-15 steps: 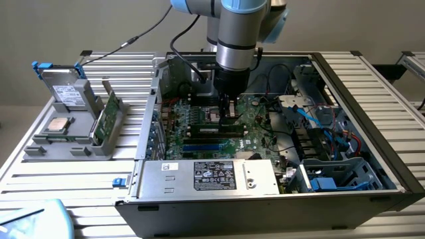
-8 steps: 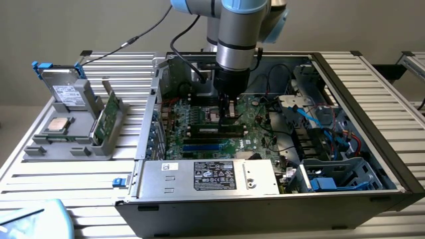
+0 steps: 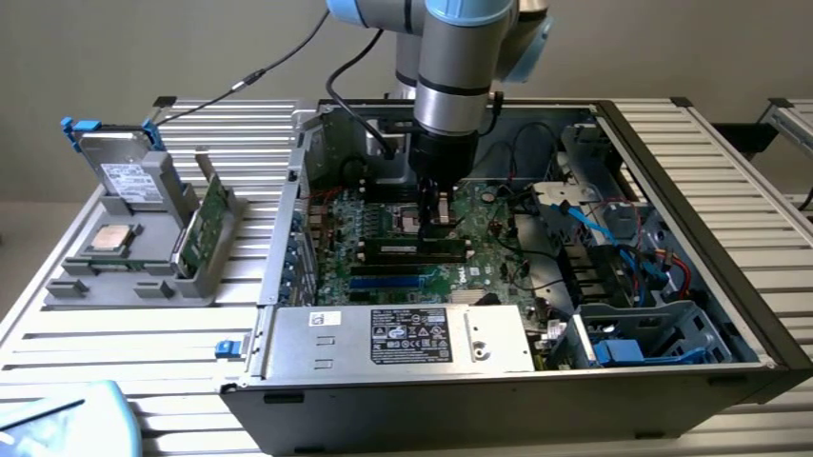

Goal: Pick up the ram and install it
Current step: 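Insert the ram into the slot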

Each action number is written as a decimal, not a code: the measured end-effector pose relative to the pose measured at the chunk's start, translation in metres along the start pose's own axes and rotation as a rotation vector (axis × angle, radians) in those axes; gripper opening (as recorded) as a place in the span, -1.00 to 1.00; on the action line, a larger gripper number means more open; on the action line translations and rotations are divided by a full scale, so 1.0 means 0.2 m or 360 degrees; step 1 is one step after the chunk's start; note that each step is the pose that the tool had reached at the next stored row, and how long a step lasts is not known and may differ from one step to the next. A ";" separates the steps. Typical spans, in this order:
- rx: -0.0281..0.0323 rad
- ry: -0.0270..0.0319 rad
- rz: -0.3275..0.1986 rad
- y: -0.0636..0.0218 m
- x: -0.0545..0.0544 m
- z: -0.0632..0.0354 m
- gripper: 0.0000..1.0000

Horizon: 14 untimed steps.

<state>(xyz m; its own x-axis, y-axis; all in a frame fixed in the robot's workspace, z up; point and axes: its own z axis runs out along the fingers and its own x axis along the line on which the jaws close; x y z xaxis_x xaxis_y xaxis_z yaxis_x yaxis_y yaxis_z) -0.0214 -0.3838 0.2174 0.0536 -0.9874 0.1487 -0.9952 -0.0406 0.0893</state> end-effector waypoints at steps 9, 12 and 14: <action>-0.00063 -0.00002 -0.0001 0.001 0.00 -0.014 -0.73; -0.00138 -0.00005 -0.0002 0.002 0.00 -0.026 -0.73; -0.00149 -0.00007 -0.0002 0.003 0.00 -0.031 -0.73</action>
<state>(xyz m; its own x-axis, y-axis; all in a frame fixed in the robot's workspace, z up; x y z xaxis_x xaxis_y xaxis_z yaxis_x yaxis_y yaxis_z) -0.0214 -0.3838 0.2237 0.0550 -0.9874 0.1482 -0.9943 -0.0406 0.0988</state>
